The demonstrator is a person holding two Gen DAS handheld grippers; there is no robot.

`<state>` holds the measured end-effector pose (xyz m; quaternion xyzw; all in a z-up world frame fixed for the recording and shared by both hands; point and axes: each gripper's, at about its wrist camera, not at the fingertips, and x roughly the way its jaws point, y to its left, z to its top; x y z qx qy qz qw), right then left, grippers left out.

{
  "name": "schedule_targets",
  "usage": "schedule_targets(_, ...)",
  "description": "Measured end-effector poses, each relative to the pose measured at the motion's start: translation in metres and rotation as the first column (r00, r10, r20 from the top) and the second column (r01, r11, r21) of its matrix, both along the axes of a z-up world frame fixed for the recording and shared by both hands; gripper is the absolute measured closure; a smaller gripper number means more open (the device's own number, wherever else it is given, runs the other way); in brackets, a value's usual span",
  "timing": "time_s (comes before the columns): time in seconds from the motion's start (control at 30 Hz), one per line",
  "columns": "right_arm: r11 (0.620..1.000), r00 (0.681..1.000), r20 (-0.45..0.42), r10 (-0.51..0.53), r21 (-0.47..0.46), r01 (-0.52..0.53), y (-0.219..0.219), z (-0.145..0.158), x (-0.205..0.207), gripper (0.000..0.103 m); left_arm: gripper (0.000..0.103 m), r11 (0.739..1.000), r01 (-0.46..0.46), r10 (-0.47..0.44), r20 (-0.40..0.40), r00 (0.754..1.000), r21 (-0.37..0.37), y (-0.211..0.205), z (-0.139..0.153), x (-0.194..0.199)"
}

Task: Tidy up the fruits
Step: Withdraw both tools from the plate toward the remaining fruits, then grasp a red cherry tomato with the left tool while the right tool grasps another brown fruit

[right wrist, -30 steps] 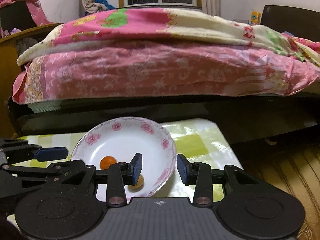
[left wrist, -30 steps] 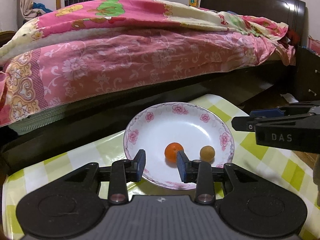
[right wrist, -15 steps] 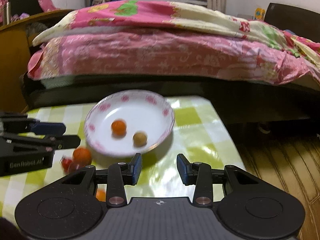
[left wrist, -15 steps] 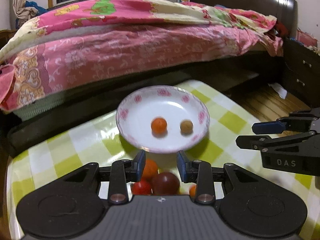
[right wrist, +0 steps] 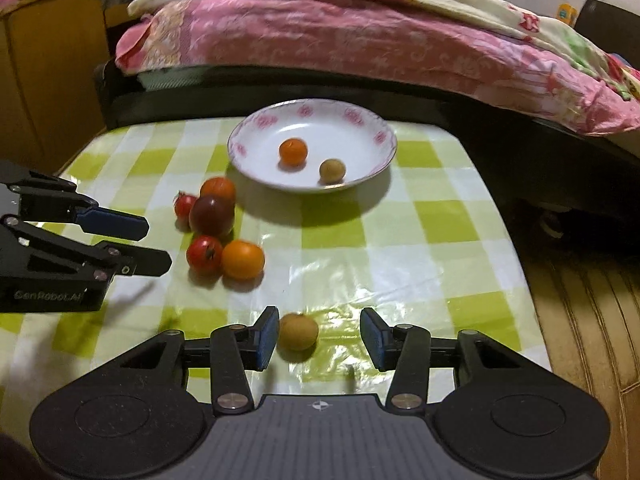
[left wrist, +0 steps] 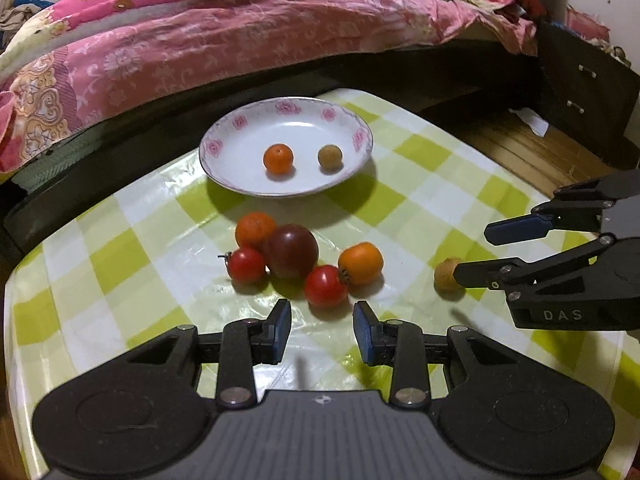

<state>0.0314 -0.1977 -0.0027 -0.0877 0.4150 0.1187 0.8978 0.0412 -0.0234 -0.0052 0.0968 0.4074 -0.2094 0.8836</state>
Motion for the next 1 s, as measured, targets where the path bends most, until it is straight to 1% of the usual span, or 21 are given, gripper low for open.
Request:
schedule_targets(0.27,1.000,0.999,-0.032,0.004,0.003,-0.004,0.001,-0.014,0.006,0.062,0.061,1.000,0.000,0.000,-0.024,1.000,-0.008,-0.005,-0.017,0.013)
schedule_targets(0.37,1.000,0.999,-0.041,0.009,0.018,-0.008,0.001,-0.016,0.008,0.062,0.061,1.000,0.007,-0.006,-0.012,1.000,0.005,-0.009,-0.022,0.017)
schedule_targets(0.43,1.000,0.999,-0.044,0.014,0.022,-0.013,0.001,-0.017,0.009,0.062,0.061,1.000,0.005,-0.005,-0.016,1.000,0.001,-0.010,-0.025,0.020)
schedule_targets(0.57,1.000,0.997,-0.077,0.016,0.028,-0.014,0.001,-0.023,0.010,0.064,0.061,1.000,-0.003,0.003,-0.025,1.000,-0.003,-0.011,-0.031,0.027)
schedule_targets(0.7,0.999,0.998,-0.065,0.024,0.023,-0.022,0.002,-0.023,0.008,0.065,0.061,1.000,-0.001,0.001,-0.019,1.000,-0.007,-0.013,-0.035,0.032)
schedule_targets(0.83,0.999,0.998,-0.064,0.015,0.032,-0.013,-0.001,-0.022,0.009,0.070,0.061,1.000,-0.001,0.001,-0.007,1.000,-0.007,-0.016,-0.036,0.034)
schedule_targets(0.9,0.999,0.998,-0.061,0.015,0.037,-0.012,-0.001,-0.022,0.009,0.071,0.061,1.000,-0.005,0.005,-0.004,1.000,-0.011,-0.015,-0.036,0.034)
schedule_targets(1.0,0.999,0.998,-0.060,0.020,0.044,-0.018,0.000,-0.022,0.011,0.079,0.061,1.000,-0.005,0.005,0.001,1.000,-0.006,-0.016,-0.036,0.033)
